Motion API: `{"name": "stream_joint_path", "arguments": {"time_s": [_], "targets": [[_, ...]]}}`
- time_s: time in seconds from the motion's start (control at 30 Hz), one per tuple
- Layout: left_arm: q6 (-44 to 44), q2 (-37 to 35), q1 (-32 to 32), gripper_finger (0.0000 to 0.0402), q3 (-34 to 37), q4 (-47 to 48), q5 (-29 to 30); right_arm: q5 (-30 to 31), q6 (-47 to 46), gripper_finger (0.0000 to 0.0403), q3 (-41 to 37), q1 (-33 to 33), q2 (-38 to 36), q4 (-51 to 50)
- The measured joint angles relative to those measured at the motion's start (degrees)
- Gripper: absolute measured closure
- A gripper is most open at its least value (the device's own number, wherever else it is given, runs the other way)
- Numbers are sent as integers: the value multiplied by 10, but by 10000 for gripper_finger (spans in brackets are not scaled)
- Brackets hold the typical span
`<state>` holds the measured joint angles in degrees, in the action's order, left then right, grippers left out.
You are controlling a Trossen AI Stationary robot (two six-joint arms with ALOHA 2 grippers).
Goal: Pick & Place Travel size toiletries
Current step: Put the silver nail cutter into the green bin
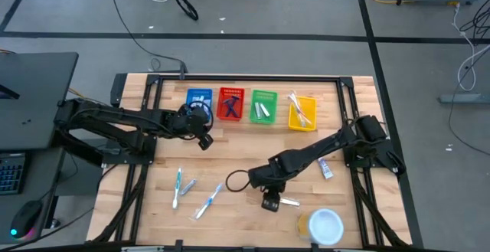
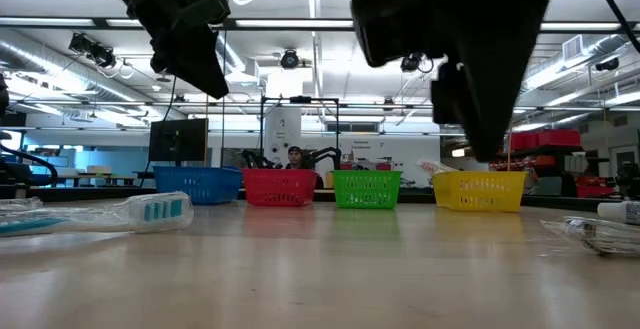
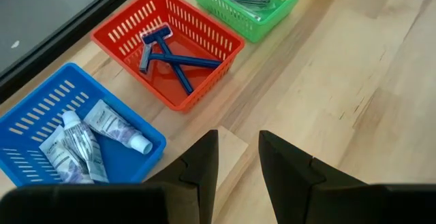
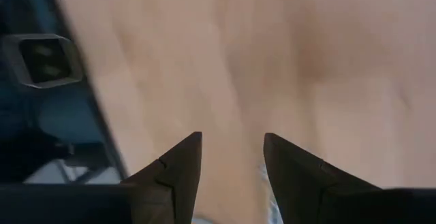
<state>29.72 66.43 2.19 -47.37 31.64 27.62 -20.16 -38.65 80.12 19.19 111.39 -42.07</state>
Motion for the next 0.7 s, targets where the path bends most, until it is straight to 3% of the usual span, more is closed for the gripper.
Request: {"name": "stream_joint_path", "arguments": {"time_s": [0.17, 0.4, 0.7], "targets": [[-1, 0, 0, 287, 0, 2, 0, 51, -14, 235, -7, 8, 0, -108], [1, 0, 10, 287, 0, 6, 0, 49, -4, 235, -33, 61, 3, -100], [17, 0, 16, 287, 0, 6, 0, 79, -16, 235, -46, 74, 24, -48]]}}
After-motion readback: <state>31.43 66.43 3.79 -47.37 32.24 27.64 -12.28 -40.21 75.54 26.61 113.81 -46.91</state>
